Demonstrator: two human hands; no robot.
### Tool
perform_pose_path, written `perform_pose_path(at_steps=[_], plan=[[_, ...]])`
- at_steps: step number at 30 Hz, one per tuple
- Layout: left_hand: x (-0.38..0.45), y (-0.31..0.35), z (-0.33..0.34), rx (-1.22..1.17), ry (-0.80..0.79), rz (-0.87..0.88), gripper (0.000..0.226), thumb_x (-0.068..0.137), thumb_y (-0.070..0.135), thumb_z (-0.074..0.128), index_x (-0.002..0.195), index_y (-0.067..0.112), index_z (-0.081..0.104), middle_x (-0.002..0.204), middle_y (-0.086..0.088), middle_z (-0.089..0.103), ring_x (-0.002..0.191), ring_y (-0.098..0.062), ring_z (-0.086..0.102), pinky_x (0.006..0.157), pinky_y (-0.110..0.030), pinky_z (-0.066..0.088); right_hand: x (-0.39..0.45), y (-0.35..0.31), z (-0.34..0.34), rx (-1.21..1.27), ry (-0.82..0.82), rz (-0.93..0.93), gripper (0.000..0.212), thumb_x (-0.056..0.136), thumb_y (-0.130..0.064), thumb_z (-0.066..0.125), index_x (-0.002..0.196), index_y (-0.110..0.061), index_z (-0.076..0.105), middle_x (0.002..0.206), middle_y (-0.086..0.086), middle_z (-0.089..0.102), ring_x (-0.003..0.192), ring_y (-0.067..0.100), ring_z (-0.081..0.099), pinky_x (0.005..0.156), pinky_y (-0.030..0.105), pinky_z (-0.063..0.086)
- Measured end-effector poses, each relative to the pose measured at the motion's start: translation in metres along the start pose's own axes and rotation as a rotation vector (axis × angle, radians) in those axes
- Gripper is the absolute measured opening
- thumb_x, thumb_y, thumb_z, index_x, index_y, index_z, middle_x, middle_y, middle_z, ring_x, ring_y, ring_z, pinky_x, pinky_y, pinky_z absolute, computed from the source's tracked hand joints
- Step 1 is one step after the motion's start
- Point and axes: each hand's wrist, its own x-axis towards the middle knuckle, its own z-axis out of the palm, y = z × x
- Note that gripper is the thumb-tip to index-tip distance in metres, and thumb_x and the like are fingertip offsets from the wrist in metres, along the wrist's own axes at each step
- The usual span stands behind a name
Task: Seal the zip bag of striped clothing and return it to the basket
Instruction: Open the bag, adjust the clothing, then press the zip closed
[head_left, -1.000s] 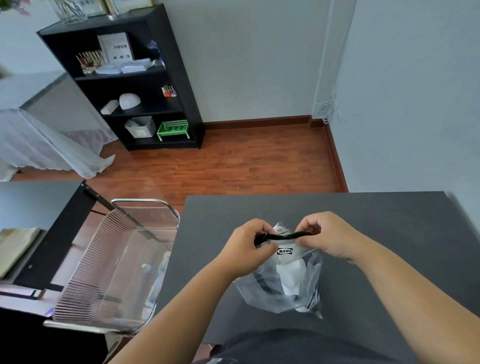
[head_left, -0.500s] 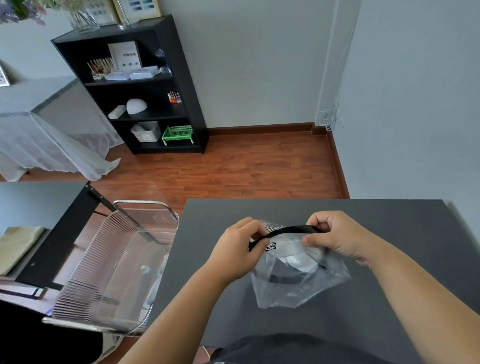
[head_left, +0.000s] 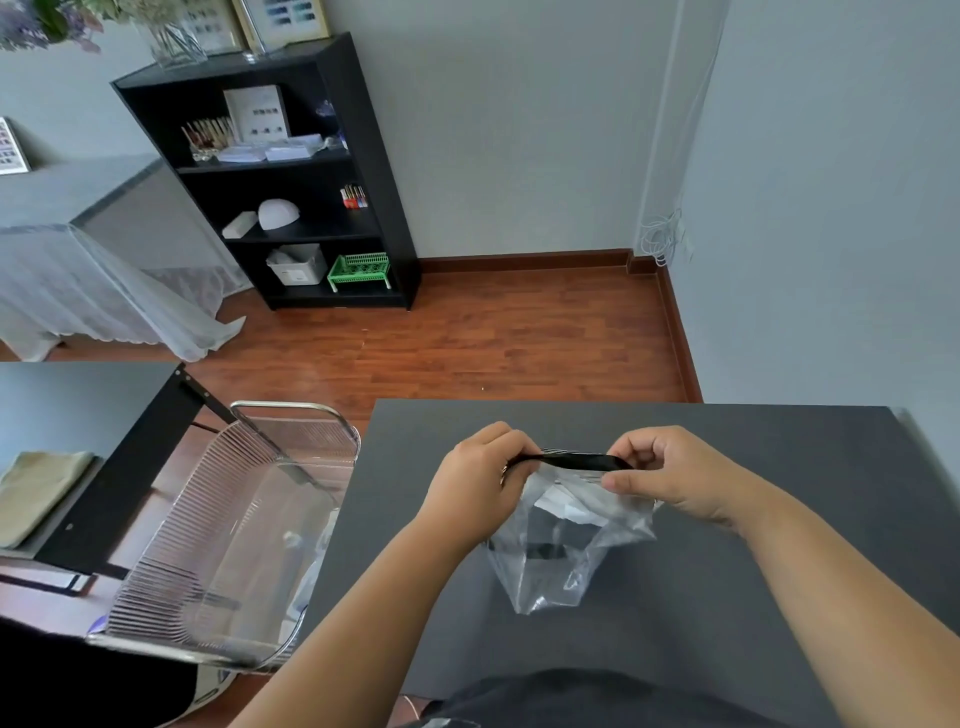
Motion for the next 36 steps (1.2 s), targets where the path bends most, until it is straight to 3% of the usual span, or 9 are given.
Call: perform_pose_path(at_steps=[7,13,18,20,26,28,31,33,36], plan=[[0.005,0.012,0.003,-0.076,-0.162,0.003,0.014,0.091,0.017,0.063,0.103,0.020,0.071,0.096,0.008,0.063,0.088,-0.003,0.059,0.080,-0.019,0.048,0.013,-0.011,0.013,-0.218,0.104,-0.125,0.019,0.073,-0.026,0.083,0.068,-0.025,0.065,0.052,-0.015,0.055,0.049,-0.001,0.045,0.050,0.014,0.036],[0.006,0.019,0.003,-0.034,-0.090,0.010,0.005,0.089,0.021,0.068,0.088,0.018,0.071,0.083,0.007,0.064,0.075,-0.009,0.058,0.071,-0.034,0.052,0.010,-0.013,0.016,-0.357,0.218,-0.180,0.025,0.068,-0.036,0.085,0.065,-0.032,0.061,0.051,-0.016,0.058,0.045,-0.001,0.046,0.047,0.014,0.037],[0.003,0.018,-0.004,0.010,-0.021,0.012,0.004,0.088,0.020,0.068,0.085,0.018,0.069,0.082,0.009,0.064,0.073,-0.006,0.057,0.067,-0.030,0.051,0.000,-0.009,0.001,-0.029,0.090,-0.057,0.045,0.052,-0.053,0.089,0.071,-0.017,0.071,0.065,0.000,0.064,0.063,0.012,0.055,0.062,0.026,0.044],[0.003,0.017,-0.006,0.001,-0.050,0.009,0.004,0.088,0.020,0.068,0.085,0.018,0.069,0.082,0.009,0.064,0.074,-0.005,0.057,0.069,-0.027,0.049,-0.002,-0.009,0.000,0.029,0.030,-0.055,0.050,0.049,-0.053,0.090,0.074,-0.014,0.073,0.068,0.002,0.067,0.065,0.012,0.057,0.062,0.025,0.045],[0.006,0.022,-0.005,-0.160,-0.253,-0.073,0.010,0.084,0.031,0.074,0.091,0.026,0.067,0.088,0.012,0.067,0.085,0.000,0.061,0.076,-0.013,0.047,0.003,-0.013,0.009,-0.048,0.092,-0.153,0.020,0.065,-0.028,0.089,0.071,-0.019,0.072,0.064,-0.008,0.063,0.062,0.007,0.055,0.063,0.023,0.044],[0.006,0.026,0.001,-0.155,-0.217,-0.073,0.011,0.085,0.030,0.073,0.093,0.023,0.070,0.083,0.009,0.068,0.075,-0.004,0.061,0.069,-0.017,0.048,0.005,-0.014,0.015,-0.108,0.099,-0.201,0.018,0.067,-0.027,0.088,0.069,-0.024,0.070,0.061,-0.012,0.061,0.059,0.003,0.053,0.060,0.019,0.042],[0.005,0.025,0.004,-0.082,-0.073,-0.037,0.008,0.087,0.026,0.071,0.087,0.018,0.073,0.074,0.006,0.065,0.068,-0.008,0.057,0.063,-0.024,0.046,0.005,-0.014,0.016,-0.160,0.131,-0.191,0.024,0.064,-0.042,0.087,0.070,-0.027,0.069,0.060,-0.014,0.061,0.057,0.002,0.052,0.057,0.016,0.041],[0.004,0.021,0.001,-0.051,-0.017,-0.039,0.006,0.087,0.023,0.071,0.084,0.017,0.071,0.073,0.006,0.065,0.068,-0.010,0.057,0.064,-0.030,0.048,0.002,-0.014,0.010,-0.196,0.122,-0.138,0.029,0.061,-0.049,0.086,0.072,-0.028,0.070,0.064,-0.012,0.064,0.058,0.003,0.056,0.059,0.018,0.045],[0.000,0.020,-0.002,-0.005,0.007,-0.027,0.003,0.086,0.019,0.070,0.083,0.018,0.070,0.073,0.013,0.060,0.067,-0.006,0.054,0.063,-0.028,0.047,-0.002,-0.011,0.005,-0.221,0.104,-0.089,0.024,0.064,-0.043,0.087,0.072,-0.028,0.070,0.064,-0.010,0.068,0.057,0.005,0.061,0.062,0.025,0.050]])
